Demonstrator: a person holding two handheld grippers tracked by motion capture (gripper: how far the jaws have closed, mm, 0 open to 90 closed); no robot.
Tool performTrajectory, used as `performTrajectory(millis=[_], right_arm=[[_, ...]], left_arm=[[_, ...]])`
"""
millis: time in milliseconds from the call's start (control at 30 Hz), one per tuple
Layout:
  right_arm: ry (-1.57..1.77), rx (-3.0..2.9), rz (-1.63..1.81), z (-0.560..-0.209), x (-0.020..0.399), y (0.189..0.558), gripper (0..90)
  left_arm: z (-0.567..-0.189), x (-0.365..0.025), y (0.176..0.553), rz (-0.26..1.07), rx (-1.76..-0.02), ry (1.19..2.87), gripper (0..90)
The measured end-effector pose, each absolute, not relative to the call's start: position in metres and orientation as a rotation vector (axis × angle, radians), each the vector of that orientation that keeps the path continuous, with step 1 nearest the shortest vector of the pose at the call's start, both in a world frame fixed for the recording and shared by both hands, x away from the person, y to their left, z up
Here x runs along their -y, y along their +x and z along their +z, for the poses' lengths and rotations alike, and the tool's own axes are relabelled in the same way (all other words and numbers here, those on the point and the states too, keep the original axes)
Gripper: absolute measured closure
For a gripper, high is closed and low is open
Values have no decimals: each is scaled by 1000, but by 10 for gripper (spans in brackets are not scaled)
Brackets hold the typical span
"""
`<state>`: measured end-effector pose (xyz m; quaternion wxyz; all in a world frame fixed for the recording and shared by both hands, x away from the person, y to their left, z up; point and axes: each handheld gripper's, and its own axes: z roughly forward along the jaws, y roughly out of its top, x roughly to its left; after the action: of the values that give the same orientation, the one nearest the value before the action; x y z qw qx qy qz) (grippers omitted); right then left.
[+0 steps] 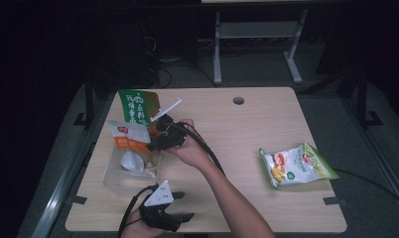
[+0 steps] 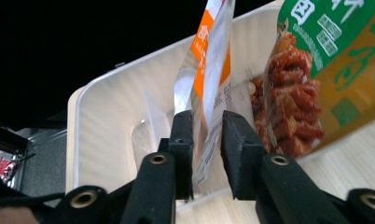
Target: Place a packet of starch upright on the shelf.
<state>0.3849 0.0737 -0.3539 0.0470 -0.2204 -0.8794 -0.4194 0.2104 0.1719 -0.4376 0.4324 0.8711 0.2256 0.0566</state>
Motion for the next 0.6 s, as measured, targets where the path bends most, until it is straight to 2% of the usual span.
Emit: performTrajectory(millis=[600], right_arm=[[-728,2626,-1312,-358,-8,371,592]], left_arm=[[-440,-170,212,145,-571,2169,264]])
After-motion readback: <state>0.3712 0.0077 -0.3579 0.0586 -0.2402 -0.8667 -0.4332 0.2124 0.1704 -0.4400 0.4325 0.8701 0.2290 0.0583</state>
